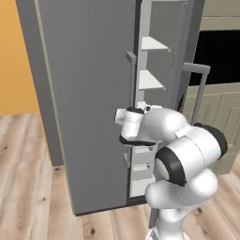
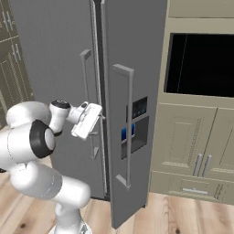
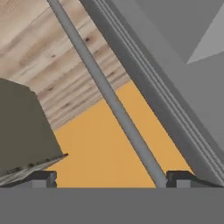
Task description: Place one of the steaks on the plate and the other in the bowl. Then place the bowl in the fridge.
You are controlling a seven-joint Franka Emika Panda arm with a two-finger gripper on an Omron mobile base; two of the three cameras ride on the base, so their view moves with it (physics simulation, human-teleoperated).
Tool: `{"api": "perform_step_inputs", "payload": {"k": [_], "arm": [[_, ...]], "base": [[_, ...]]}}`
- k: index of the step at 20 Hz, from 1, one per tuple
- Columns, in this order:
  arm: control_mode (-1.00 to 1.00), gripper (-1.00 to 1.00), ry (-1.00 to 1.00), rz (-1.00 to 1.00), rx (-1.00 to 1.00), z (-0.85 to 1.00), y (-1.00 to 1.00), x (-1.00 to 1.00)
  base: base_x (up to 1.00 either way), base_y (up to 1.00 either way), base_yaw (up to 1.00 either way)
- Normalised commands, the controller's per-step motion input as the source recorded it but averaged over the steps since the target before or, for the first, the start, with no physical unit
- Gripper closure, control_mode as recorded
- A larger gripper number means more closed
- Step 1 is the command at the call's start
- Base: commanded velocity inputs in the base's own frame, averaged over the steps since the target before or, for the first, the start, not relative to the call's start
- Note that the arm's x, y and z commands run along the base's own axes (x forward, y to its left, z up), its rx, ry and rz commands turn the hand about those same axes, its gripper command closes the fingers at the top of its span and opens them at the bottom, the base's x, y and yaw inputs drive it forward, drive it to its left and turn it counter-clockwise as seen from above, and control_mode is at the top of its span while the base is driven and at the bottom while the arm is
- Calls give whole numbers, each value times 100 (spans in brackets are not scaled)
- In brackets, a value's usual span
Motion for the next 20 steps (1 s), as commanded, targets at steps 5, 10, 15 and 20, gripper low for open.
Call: {"api": "perform_step_inputs", "payload": {"k": [5, 10, 15, 20], "arm": [[-100, -100, 42, 3, 0, -4, 3, 34], [-100, -100, 16, 1, 0, -2, 22, 6], [-100, -100, 15, 9, 0, -1, -29, 27], [-100, -100, 18, 8, 0, -16, -49, 20]], "base": [[0, 0, 0], [0, 0, 0], [0, 0, 0], [0, 0, 0]]}}
